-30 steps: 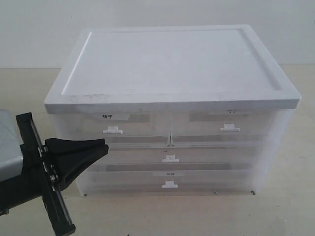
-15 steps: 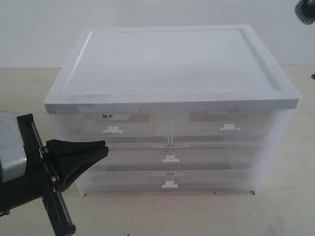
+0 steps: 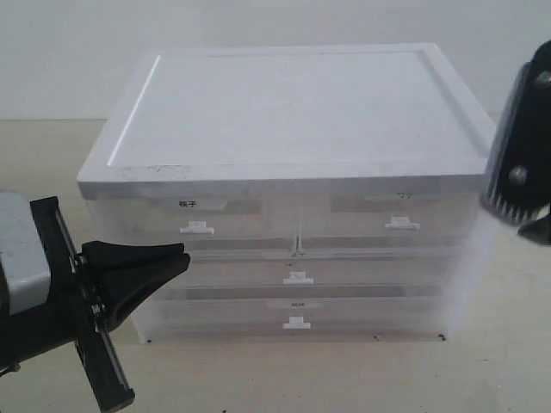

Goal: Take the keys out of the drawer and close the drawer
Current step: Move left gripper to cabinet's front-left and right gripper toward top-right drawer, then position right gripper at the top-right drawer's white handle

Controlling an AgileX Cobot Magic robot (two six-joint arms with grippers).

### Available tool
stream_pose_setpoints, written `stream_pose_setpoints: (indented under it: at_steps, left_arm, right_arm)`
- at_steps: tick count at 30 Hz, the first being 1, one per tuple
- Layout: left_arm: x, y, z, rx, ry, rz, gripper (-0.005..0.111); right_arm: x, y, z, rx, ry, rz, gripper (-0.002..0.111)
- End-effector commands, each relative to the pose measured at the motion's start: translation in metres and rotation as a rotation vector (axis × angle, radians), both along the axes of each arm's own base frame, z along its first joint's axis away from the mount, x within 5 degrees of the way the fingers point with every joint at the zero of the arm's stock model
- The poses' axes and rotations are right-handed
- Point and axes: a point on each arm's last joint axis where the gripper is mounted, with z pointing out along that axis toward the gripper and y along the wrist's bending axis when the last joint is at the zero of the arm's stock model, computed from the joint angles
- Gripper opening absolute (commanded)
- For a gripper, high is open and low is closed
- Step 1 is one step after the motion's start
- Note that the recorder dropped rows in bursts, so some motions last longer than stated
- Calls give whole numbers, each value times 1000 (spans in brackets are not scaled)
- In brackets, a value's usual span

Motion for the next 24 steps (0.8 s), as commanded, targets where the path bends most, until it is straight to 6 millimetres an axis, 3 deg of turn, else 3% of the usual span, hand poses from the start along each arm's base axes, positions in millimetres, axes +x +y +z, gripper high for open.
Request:
stream_pose_setpoints:
  at_steps: [1, 6, 10, 16, 24]
  left_arm:
    - [1, -1, 0, 1, 1, 4, 4]
    - [1, -1, 0, -4, -3, 2, 4]
    - [1, -1, 0, -4, -3, 2, 4]
    - [1, -1, 1, -6, -5, 1, 4]
    - [1, -1, 0, -1, -1, 3, 4]
  right_arm:
    - [-18, 25, -19, -22, 0, 278, 28]
    - [-31, 46, -41, -8, -163, 474, 28]
    - [-27, 45, -48, -31, -329, 456, 28]
    - [-27, 44, -61, -74, -328, 481, 28]
    - [-12, 66, -79, -152, -383, 470, 28]
